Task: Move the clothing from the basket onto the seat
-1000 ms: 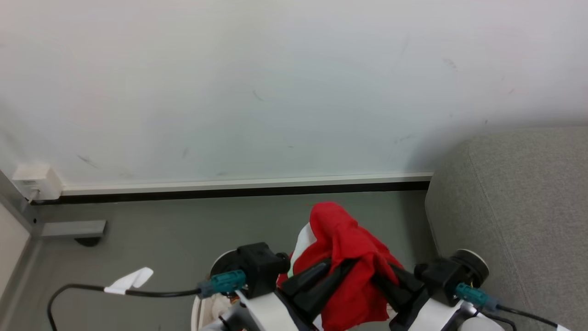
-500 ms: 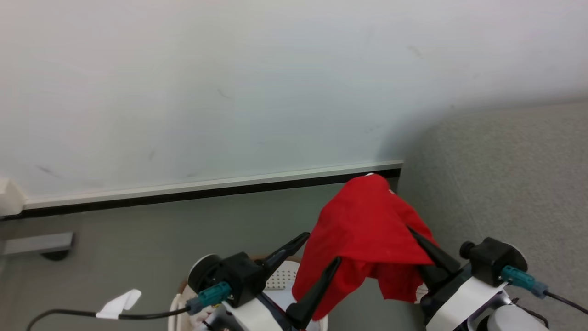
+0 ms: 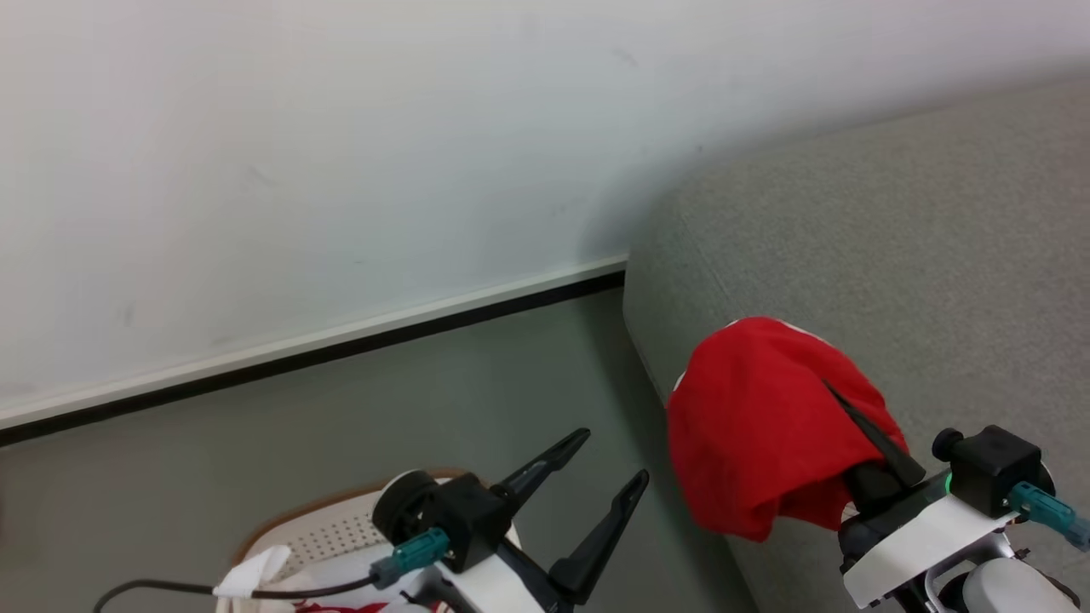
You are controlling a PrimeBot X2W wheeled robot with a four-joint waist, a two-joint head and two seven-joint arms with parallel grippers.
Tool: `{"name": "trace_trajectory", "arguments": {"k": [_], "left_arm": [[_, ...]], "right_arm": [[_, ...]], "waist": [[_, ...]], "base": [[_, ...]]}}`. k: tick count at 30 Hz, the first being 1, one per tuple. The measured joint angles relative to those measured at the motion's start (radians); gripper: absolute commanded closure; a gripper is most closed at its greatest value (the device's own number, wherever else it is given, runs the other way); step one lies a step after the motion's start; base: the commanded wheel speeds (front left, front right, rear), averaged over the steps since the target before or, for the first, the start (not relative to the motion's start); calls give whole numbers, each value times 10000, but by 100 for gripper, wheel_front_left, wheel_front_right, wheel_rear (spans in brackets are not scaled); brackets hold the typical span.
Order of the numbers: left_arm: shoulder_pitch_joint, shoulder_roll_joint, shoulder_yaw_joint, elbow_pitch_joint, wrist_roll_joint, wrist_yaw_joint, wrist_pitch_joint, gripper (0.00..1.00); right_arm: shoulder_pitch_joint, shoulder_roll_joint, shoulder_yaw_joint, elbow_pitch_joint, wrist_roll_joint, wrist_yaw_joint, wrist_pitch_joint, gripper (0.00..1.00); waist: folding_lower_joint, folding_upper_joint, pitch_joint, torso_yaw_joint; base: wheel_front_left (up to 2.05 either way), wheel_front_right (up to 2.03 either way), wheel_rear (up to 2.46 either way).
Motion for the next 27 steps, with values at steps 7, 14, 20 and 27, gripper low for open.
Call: {"name": "trace_trajectory", "arguments": {"k": [7,14,20,27], "left_arm": [[-528,27,-79,132,178,-46,-59,0],[-1471,376,-98,-48,508,-174,134,0],[-2399,673,79,-435,742,-230,303,0],[-2672,1032,424,-725,773,-119,209,0]], "right_arm": [[-4,506,-989,203,15,0,132,100],[-1687,1097,-2397,1283,-35,0,416,100],[-4109,1041,-4410,2861,-293,0,688,100],[-7061,213,-7053,5010,-1250,0,865,100]], "waist": [[0,0,732,-244],[1,0,2060,-101],[3,0,3537,233],[4,0,5091,972]], "base": [[0,0,0],[0,0,0],[0,0,0],[0,0,0]]}}
